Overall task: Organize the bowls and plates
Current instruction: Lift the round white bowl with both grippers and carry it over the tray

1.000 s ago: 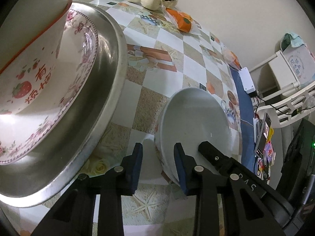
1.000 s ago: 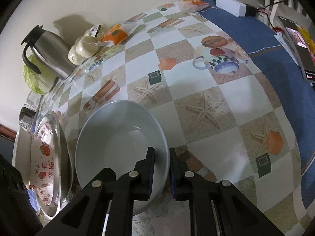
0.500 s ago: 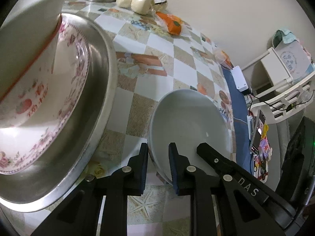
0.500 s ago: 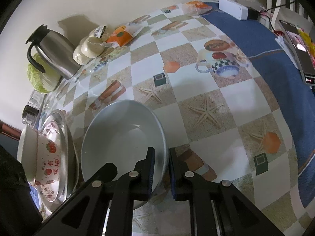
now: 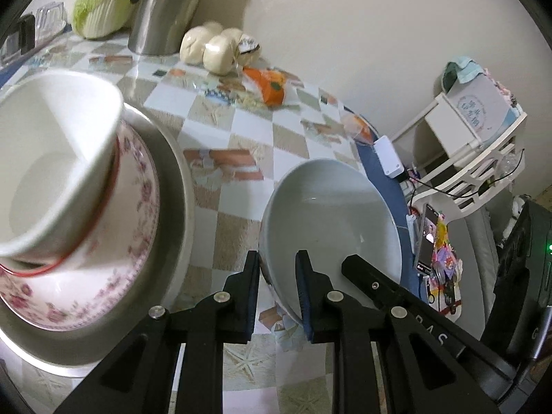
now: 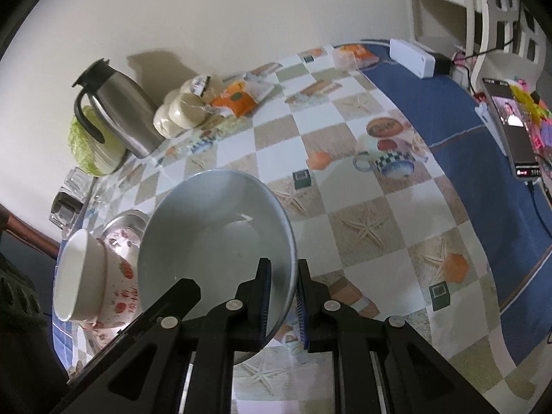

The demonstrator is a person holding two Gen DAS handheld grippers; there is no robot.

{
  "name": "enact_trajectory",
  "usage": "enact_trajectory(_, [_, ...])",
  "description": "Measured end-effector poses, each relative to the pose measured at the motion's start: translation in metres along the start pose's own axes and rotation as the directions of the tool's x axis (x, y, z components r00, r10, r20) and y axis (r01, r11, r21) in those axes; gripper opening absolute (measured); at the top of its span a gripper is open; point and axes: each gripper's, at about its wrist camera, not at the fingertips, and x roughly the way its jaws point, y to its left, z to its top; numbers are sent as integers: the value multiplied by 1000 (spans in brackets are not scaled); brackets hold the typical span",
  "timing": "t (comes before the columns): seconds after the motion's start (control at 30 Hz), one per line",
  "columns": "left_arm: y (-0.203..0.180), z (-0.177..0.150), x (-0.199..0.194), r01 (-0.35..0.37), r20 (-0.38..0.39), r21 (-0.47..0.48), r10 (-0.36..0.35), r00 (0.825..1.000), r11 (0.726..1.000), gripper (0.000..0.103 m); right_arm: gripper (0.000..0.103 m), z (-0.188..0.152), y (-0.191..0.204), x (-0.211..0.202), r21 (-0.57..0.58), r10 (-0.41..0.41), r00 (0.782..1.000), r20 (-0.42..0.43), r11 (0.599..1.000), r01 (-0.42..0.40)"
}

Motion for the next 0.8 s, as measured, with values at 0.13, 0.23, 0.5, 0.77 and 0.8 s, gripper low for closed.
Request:
enact_trajectory(0.13, [5, 6, -14, 7, 29, 5, -7, 1000, 1000, 22, 15, 1, 14, -9, -14, 11, 1000, 22, 1000, -11])
enact_trajectory(0.23, [9, 11, -27, 14, 55, 7, -14, 998, 1000, 22, 15, 1, 26, -16, -29, 20, 999, 38, 999, -19])
enact_trajectory(0.5, [31, 20, -59, 36, 108, -15, -35, 994, 999, 22, 15, -3, 57, -28, -69, 59, 996, 61, 996, -55])
enact_trajectory(0.77, [50, 24, -86, 31, 156, -20, -28, 987, 999, 22, 15, -8, 89, -34, -107, 98, 993, 71, 990, -90])
enact_trajectory(0.8, [53, 25, -90, 28, 162, -19, -25, 986, 999, 22, 15, -8, 94, -35, -113, 103, 992, 73, 989, -95])
